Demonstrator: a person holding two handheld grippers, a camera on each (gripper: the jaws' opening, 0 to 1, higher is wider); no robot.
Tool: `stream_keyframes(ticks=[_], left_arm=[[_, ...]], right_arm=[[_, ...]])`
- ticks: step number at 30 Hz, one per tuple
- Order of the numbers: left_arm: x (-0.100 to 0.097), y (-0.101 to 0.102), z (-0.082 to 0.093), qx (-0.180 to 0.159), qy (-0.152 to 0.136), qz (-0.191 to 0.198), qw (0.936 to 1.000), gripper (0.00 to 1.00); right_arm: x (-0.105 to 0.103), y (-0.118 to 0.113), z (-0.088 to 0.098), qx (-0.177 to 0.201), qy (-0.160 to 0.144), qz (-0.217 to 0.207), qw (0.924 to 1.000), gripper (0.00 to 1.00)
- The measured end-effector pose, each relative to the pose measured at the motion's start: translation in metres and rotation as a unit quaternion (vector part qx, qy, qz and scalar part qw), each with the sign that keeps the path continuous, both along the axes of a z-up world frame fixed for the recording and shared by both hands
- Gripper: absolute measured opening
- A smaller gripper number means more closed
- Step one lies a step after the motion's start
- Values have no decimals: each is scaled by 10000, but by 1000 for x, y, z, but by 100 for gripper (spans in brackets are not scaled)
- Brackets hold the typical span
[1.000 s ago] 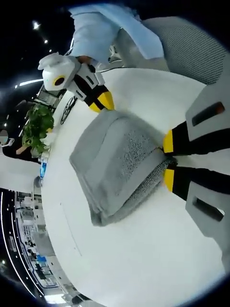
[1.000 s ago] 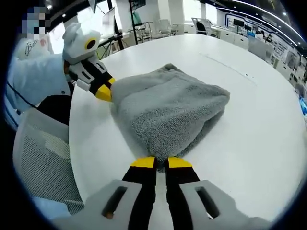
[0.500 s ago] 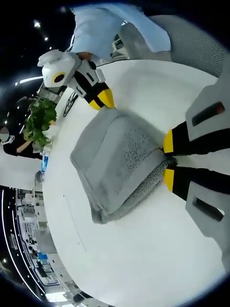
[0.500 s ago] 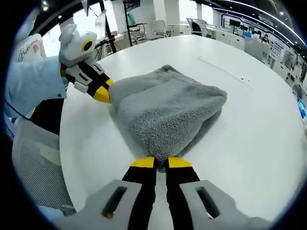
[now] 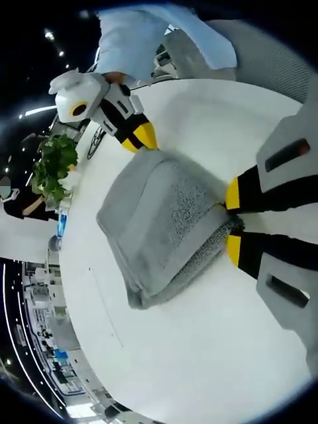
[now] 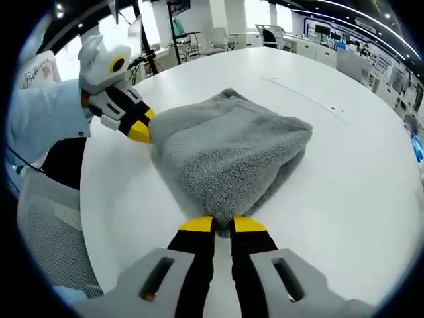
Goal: Fold the towel on the table until its edges align and the towel forms a compact rectangular stack.
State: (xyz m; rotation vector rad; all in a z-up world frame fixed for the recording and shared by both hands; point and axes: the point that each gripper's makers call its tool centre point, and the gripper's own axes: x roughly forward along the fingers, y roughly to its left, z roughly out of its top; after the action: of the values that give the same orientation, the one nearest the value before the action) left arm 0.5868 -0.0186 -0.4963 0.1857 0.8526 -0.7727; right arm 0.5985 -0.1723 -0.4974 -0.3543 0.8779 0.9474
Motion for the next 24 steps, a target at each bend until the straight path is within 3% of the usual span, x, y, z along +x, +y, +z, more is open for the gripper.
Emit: stream_keyframes(ticks=[7, 15, 24], left_arm=[[-1, 2, 9, -103, -110, 111, 9998, 26], [-9, 1, 26, -189, -342, 236, 9990, 31], [-15, 8, 27, -232, -544, 400, 9975, 42]], right_arm=[[-4, -4, 7, 10, -36, 7, 10000, 12], [-9, -6, 17, 197, -195, -133, 9995, 26], [-18, -7, 23, 341, -393, -242, 9984, 43]])
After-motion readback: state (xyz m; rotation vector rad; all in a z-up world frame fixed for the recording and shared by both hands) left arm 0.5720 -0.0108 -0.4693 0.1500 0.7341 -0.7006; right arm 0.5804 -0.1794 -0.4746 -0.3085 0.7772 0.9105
